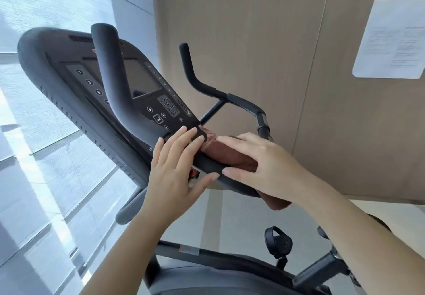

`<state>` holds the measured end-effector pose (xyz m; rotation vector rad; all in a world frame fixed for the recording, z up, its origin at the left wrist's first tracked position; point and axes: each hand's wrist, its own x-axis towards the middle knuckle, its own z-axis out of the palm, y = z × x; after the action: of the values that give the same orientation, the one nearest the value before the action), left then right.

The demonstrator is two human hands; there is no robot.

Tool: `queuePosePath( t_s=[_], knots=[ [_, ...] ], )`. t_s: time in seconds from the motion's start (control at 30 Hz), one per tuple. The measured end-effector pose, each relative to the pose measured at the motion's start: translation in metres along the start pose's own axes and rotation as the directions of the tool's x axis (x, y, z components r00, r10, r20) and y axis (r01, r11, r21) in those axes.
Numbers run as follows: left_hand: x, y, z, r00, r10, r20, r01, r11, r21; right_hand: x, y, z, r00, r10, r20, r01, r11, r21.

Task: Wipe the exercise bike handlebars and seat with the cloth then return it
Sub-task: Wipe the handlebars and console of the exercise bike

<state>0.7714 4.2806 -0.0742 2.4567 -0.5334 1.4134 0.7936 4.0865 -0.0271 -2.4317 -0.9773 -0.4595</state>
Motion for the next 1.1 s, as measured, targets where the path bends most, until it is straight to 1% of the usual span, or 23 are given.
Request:
queuePosePath(
  t_s=[0.07,0.17,0.3,0.53,0.7,0.83,1.0,1.03,1.1],
  knots=[
    [-0.003,0.002,0.000,0.999,-0.045,-0.001,0.045,0.999,-0.010,-0.001,-0.002,0.002,1.000,0.013,-0.026,-0.013,1.000,-0.007],
    [-0.008,0.007,0.003,0.998,-0.062,-0.008,0.062,0.998,-0.022,-0.002,-0.005,0.003,0.998,0.028,-0.050,-0.029,1.000,-0.011],
    [-0.014,0.009,0.005,0.997,-0.082,-0.011,0.082,0.996,-0.031,-0.005,-0.007,0.005,0.994,0.031,-0.109,-0.040,0.996,-0.080],
    [-0.011,0.015,0.003,0.995,-0.096,-0.029,0.096,0.995,0.011,-0.024,-0.004,0.008,0.982,-0.025,-0.186,0.002,0.992,-0.123],
    [-0.007,0.032,-0.003,0.982,-0.190,0.004,0.189,0.979,0.070,-0.040,0.005,0.005,0.975,-0.108,-0.194,0.091,0.991,-0.096],
    [-0.004,0.050,-0.003,0.967,-0.252,0.047,0.242,0.958,0.156,-0.054,0.029,0.004,0.957,-0.194,-0.217,0.181,0.980,-0.079],
    [-0.005,0.086,0.004,0.908,-0.418,0.028,0.395,0.876,0.277,-0.067,0.077,-0.001,0.943,-0.239,-0.231,0.238,0.971,-0.030],
    [-0.004,0.094,0.007,0.904,-0.427,0.028,0.400,0.866,0.299,-0.068,0.086,-0.002,0.943,-0.247,-0.222,0.248,0.968,-0.022],
    [-0.003,0.111,0.015,0.918,-0.395,0.038,0.358,0.865,0.352,-0.067,0.104,-0.004,0.945,-0.258,-0.199,0.262,0.965,-0.008]
  ],
)
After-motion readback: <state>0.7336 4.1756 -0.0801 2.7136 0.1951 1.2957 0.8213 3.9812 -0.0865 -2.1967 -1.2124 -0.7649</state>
